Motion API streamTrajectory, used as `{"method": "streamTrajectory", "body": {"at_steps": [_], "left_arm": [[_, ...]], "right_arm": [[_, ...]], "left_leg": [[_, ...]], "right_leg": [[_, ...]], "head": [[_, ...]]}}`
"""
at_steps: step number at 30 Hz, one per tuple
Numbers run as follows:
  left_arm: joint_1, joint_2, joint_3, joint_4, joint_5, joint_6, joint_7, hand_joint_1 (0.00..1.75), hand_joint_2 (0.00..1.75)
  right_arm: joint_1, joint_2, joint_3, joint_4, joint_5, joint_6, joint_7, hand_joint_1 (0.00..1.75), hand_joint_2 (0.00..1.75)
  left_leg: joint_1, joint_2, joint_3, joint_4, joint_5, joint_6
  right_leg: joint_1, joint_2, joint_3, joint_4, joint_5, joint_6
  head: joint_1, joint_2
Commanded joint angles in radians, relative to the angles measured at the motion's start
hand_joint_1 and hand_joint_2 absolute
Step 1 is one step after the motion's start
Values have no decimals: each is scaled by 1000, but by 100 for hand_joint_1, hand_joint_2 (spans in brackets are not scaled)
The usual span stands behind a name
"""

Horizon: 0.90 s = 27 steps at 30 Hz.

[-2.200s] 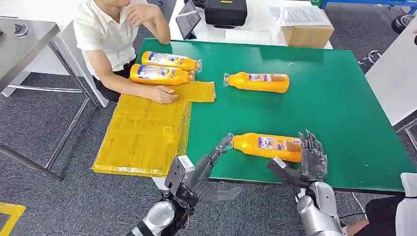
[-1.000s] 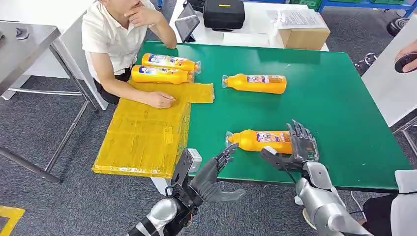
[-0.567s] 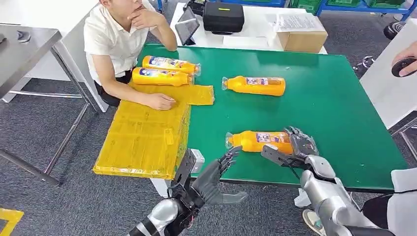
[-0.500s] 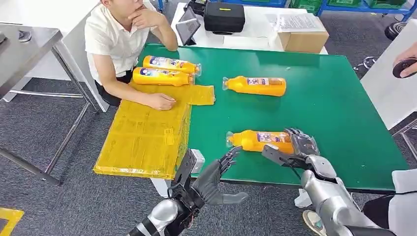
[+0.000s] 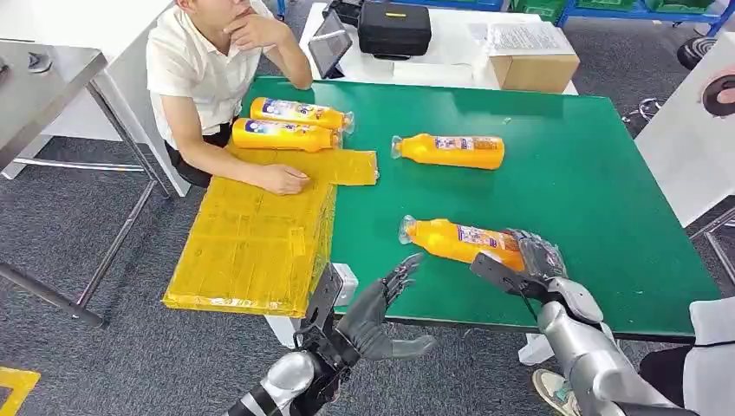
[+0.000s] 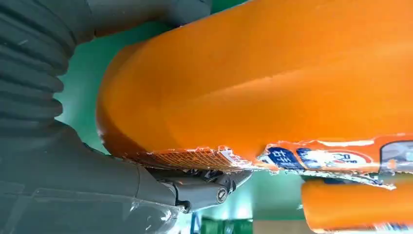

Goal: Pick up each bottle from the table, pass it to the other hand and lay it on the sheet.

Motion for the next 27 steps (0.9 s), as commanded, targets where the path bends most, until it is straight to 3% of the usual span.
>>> {"method": "streamTrajectory", "body": {"at_steps": [1, 4, 7, 12, 18, 20, 27], "left_arm": [[-6, 31, 20, 7, -40, 47, -62, 0, 175], [36, 25, 80, -20, -87, 131, -161, 0, 175], [127, 34, 195, -58, -90, 222, -225, 0, 175], [235, 48, 283, -107, 54, 145, -201, 0, 175], [234, 95, 218, -109, 140, 7, -135, 0, 175], [221, 84, 214, -103, 125, 4, -132, 0, 175], [197, 76, 180, -143, 38, -33, -129, 0, 175]], "right_arm": [[131, 87, -114, 30, -134, 33, -80, 175, 175], [151, 98, -131, -16, -209, -31, -123, 175, 175], [207, 137, -172, -140, -384, -50, -218, 175, 175], [354, 176, -95, -463, -600, -44, -213, 175, 175], [463, 222, 96, -763, -746, 63, -195, 175, 175], [474, 232, 149, -802, -753, 56, -160, 175, 175], [449, 243, 293, -708, -759, 73, -97, 175, 175]], "left_leg": [[2, 1, 2, -2, 0, -2], [3, 0, 1, -1, 1, -2], [3, 2, 2, -3, 1, -3], [2, 3, 0, -3, 0, -3], [2, 1, -10, -1, -1, -4], [2, 2, -18, -1, 0, -3], [2, -2, -20, 0, 0, -3]], "right_leg": [[2, 1, 2, -2, 0, -2], [2, 0, 0, -2, 0, -2], [3, 2, 0, -3, 1, -3], [2, 3, -1, -2, -1, -3], [2, 2, -10, 1, -3, -4], [2, 3, -17, 1, -1, -3], [2, 0, -18, 2, -3, -4]], "head": [[0, 0], [0, 0], [0, 0], [0, 0], [0, 0], [0, 0], [0, 0]]}}
